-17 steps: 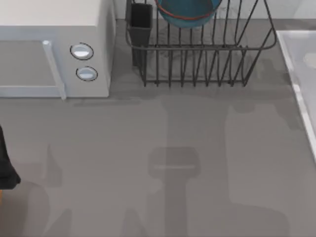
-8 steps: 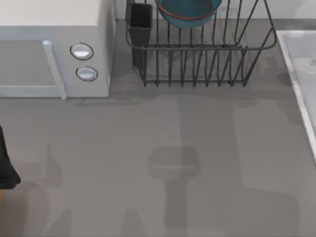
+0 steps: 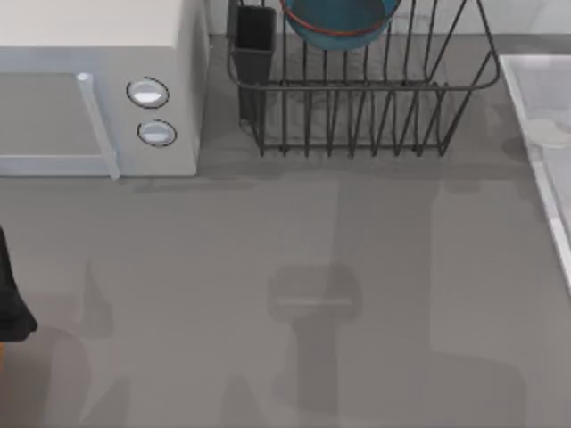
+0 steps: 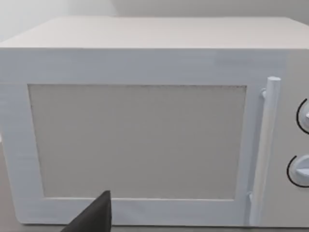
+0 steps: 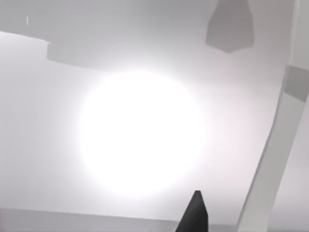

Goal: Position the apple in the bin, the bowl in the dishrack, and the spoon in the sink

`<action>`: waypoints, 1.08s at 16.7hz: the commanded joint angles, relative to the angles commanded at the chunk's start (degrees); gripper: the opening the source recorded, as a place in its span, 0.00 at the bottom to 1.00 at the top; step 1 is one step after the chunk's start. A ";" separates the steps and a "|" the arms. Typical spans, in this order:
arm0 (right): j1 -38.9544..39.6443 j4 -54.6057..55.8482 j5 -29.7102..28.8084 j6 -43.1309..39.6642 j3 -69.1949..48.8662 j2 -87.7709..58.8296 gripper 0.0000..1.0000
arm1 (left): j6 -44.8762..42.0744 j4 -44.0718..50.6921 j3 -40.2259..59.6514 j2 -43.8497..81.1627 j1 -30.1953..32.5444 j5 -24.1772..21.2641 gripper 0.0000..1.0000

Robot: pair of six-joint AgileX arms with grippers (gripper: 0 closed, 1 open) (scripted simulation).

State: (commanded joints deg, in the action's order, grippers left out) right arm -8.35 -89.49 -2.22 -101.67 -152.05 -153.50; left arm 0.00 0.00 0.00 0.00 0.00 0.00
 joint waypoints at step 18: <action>-0.03 9.59 -0.01 0.10 12.91 4.52 0.60 | 0.00 0.00 0.00 0.00 0.00 0.00 1.00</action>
State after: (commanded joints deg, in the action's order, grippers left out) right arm -8.38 -79.91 -2.23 -101.57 -139.14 -148.98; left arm 0.00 0.00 0.00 0.00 0.00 0.00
